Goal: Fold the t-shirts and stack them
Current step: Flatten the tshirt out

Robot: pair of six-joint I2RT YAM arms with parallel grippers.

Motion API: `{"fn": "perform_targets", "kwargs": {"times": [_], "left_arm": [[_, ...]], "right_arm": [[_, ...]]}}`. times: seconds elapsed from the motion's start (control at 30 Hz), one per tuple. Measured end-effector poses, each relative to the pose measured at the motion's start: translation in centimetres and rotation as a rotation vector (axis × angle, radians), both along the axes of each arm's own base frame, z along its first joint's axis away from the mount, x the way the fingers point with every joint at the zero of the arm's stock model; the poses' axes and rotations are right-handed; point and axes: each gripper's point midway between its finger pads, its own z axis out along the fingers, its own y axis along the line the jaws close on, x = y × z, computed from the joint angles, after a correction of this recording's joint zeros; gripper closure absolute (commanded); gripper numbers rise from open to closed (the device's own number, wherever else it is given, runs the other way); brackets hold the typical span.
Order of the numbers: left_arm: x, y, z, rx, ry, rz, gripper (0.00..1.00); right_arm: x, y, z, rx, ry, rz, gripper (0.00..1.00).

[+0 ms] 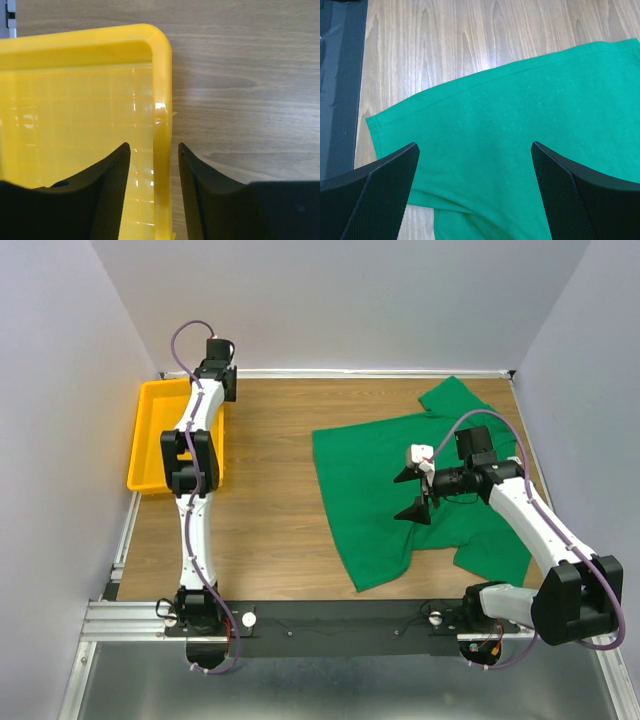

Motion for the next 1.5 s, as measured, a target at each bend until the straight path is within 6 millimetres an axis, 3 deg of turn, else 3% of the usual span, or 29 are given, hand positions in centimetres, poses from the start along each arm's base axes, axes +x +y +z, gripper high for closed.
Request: {"fn": "perform_targets", "kwargs": {"times": [0.17, 0.23, 0.27, 0.3, 0.4, 0.47, 0.5, 0.53, 0.6, 0.63, 0.67, 0.73, 0.83, 0.87, 0.9, 0.93, 1.0, 1.13, 1.37, 1.4, 1.47, 1.5], "left_arm": [[-0.1, -0.8, 3.3, -0.002, -0.059, -0.021, 0.36], [-0.7, -1.9, 7.5, -0.014, -0.142, -0.052, 0.02], [-1.0, -2.4, 8.8, -0.027, -0.171, -0.06, 0.02], [-2.0, -3.7, 11.8, -0.055, -0.235, -0.085, 0.02], [-5.2, -9.2, 20.2, -0.215, -0.435, -0.239, 0.02], [-7.7, -13.0, 24.2, -0.344, -0.549, -0.363, 0.05], [-8.8, -14.7, 25.4, -0.396, -0.582, -0.411, 0.08], [-9.9, -16.5, 25.3, -0.446, -0.587, -0.459, 0.15], [-11.3, -19.5, 23.5, -0.52, -0.551, -0.523, 0.21], [-11.6, -20.7, 22.1, -0.552, -0.521, -0.532, 0.31], [-12.6, -22.4, 17.9, -0.59, -0.432, -0.532, 0.4], [-14.6, -24.6, 11.4, -0.635, -0.277, -0.512, 0.53], [-18.3, -26.8, 1.7, -0.645, -0.026, -0.441, 0.57], [-18.7, -26.9, 0.9, -0.645, -0.004, -0.426, 0.55], [-20.0, -27.2, -1.8, -0.638, 0.068, -0.403, 0.51], [-20.5, -27.1, -3.3, -0.633, 0.103, -0.376, 0.5], [-20.7, -26.9, -4.4, -0.626, 0.121, -0.345, 0.47], [-20.0, -26.7, -4.5, -0.618, 0.103, -0.313, 0.46], [-17.3, -29.0, -4.4, -0.618, 0.068, -0.337, 0.48], [-16.9, -29.3, -4.5, -0.618, 0.064, -0.34, 0.5], [-16.2, -29.6, -4.5, -0.611, 0.056, -0.342, 0.64], [-16.0, -29.6, -4.6, -0.603, 0.054, -0.343, 0.77]], "right_arm": [[0.3, -0.3, -0.5, -0.026, 0.011, -0.021, 0.0], [0.6, -0.6, -0.8, -0.046, 0.027, -0.05, 0.0], [0.9, -0.8, -1.0, -0.061, 0.035, -0.077, 0.0], [1.3, -1.1, -1.2, -0.08, 0.047, -0.113, 0.0], [3.7, -2.8, -1.7, -0.138, 0.057, -0.262, 0.0], [5.6, -4.4, -2.1, -0.164, 0.083, -0.395, 0.0], [6.5, -5.3, -2.3, -0.174, 0.09, -0.46, 0.0], [7.7, -6.7, -2.5, -0.183, 0.107, -0.555, 0.01], [9.5, -9.2, -2.7, -0.183, 0.138, -0.705, 0.03], [10.2, -10.4, -2.8, -0.179, 0.157, -0.776, 0.05], [11.2, -12.4, -2.8, -0.173, 0.175, -0.872, 0.06], [12.2, -14.4, -2.9, -0.157, 0.196, -0.97, 0.07], [13.2, -16.7, -3.5, -0.137, 0.244, -1.085, 0.07], [13.3, -16.7, -3.6, -0.134, 0.253, -1.092, 0.07], [13.4, -16.8, -4.0, -0.13, 0.271, -1.103, 0.07], [13.4, -16.9, -4.2, -0.129, 0.282, -1.108, 0.07], [13.4, -16.9, -4.6, -0.127, 0.302, -1.115, 0.07], [13.4, -17.2, -4.7, -0.12, 0.312, -1.13, 0.07], [13.5, -17.6, -4.7, -0.111, 0.318, -1.143, 0.07], [13.5, -17.7, -4.7, -0.111, 0.318, -1.146, 0.07], [13.5, -17.9, -4.7, -0.108, 0.319, -1.149, 0.07], [13.5, -18.0, -4.7, -0.106, 0.32, -1.151, 0.07]]}}
